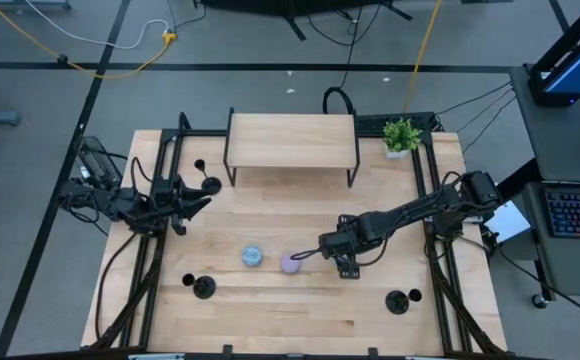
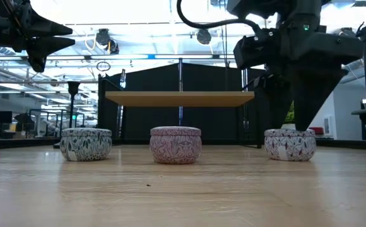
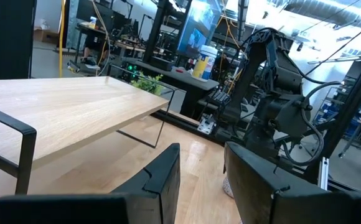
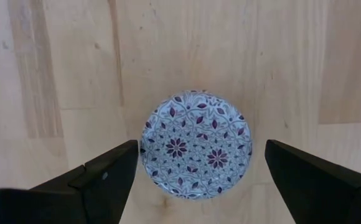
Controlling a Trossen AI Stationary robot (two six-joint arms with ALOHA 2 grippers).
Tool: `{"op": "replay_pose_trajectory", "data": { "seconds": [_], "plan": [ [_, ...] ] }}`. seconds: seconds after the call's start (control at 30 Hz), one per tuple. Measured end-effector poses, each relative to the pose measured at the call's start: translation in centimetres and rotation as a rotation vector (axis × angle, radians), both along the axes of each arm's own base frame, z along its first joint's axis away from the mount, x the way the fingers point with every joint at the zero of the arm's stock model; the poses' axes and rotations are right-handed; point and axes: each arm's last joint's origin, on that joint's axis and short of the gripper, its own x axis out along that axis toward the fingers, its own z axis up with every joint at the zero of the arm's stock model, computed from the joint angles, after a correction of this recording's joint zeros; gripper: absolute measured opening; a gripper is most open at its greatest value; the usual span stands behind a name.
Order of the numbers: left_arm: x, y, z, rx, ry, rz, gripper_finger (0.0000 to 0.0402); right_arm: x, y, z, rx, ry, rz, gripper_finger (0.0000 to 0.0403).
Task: Pick & Place candle stick holders
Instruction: Put the white scented candle on the shelf
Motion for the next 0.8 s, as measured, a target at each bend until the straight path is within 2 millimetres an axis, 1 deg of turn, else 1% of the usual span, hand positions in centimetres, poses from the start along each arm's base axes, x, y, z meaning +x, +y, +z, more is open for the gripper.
{"op": "replay_pose_trajectory", "data": {
  "seconds": [0.13,0.27,0.5,0.8],
  "plan": [
    [0.0,0.0,0.0,0.0,0.0,0.001,0.0129,0.0,0.1,-0.3,0.038,-0.001,0.012,0.0346],
    [0.0,0.0,0.0,0.0,0.0,0.001,0.0129,-0.4,0.0,-1.6,0.052,-0.021,0.005,0.0346],
    [0.0,0.0,0.0,-0.001,0.0,0.001,0.0129,-0.9,-0.2,-3.2,0.06,-0.056,-0.022,0.0345],
    [0.0,0.0,0.0,-0.001,0.0,0.001,0.0129,-0.8,-0.3,-3.5,0.037,-0.098,-0.039,0.0345]
  ]
}}
